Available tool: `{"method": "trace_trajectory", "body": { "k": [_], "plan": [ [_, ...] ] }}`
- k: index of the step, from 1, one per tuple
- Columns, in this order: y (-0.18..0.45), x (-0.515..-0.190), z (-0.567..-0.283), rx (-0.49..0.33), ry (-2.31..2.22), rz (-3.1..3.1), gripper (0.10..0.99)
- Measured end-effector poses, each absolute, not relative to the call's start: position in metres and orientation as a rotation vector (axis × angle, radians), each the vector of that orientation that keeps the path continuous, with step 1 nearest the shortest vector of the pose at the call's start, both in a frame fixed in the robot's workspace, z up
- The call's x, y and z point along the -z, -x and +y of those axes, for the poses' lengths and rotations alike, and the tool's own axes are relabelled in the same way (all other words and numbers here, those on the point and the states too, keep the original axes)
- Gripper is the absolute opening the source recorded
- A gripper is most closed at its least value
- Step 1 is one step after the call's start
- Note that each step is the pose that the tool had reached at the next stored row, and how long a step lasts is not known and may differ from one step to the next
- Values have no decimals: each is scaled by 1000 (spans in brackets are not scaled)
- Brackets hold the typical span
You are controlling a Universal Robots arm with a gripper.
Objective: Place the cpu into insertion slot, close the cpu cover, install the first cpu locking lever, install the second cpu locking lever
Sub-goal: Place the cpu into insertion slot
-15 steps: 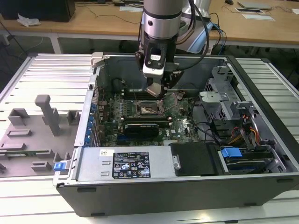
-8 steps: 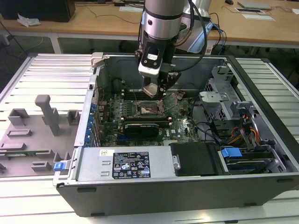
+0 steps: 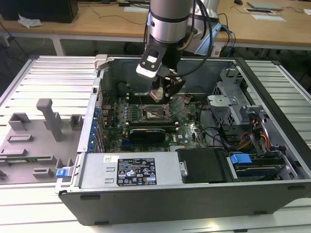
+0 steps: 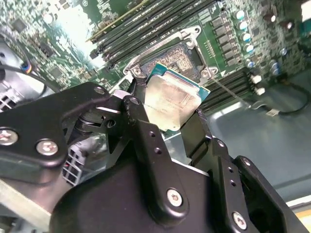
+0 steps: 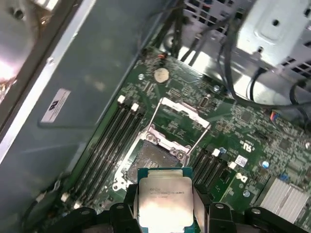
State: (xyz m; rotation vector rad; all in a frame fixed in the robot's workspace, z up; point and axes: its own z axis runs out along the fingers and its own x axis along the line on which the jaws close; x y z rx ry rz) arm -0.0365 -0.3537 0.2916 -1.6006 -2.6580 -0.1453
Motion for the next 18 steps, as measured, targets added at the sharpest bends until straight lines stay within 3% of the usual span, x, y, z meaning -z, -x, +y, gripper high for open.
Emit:
{"method": "trace_trajectory", "body": {
  "k": [15, 18],
  "plan": [
    [36, -290, -354, 149, 1990, -2402, 537],
    [37, -289, -354, 119, 2013, -2409, 537]
  ]
}}
